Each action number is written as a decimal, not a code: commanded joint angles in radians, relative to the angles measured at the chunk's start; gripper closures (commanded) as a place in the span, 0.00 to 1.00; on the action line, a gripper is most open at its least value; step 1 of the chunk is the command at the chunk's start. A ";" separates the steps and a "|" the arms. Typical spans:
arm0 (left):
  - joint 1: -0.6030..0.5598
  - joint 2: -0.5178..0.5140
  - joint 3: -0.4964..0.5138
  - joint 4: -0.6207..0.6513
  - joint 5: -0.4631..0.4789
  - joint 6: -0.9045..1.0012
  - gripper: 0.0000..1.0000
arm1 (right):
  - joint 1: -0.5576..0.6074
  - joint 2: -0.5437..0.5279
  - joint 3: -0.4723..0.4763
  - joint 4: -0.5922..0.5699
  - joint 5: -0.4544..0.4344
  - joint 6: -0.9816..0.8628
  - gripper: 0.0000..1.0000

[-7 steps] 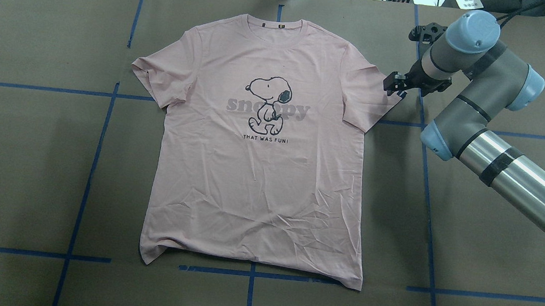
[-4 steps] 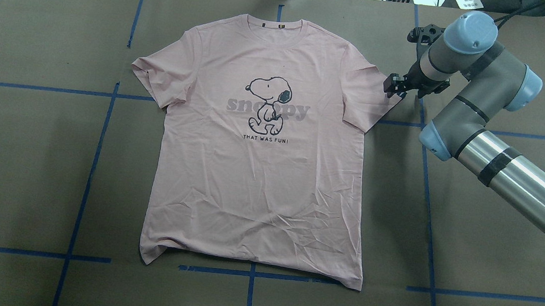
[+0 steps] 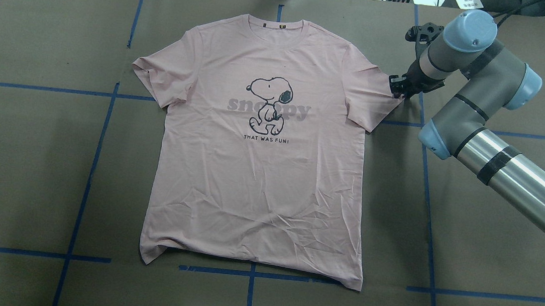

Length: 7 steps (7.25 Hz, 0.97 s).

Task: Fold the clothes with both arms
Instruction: 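Move the right gripper over the sleeve nearest it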

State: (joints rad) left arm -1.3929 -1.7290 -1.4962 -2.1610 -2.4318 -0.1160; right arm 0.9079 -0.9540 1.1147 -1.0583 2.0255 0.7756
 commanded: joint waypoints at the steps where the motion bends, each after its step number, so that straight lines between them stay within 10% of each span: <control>1: 0.000 0.000 0.001 -0.005 -0.001 0.001 0.00 | 0.017 0.014 0.007 0.001 0.004 -0.010 1.00; 7: 0.000 0.000 0.002 -0.005 -0.001 0.001 0.00 | -0.108 0.176 0.090 -0.021 -0.095 -0.004 1.00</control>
State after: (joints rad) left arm -1.3928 -1.7287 -1.4942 -2.1659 -2.4325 -0.1151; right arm 0.8502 -0.8224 1.2165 -1.0683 1.9911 0.7710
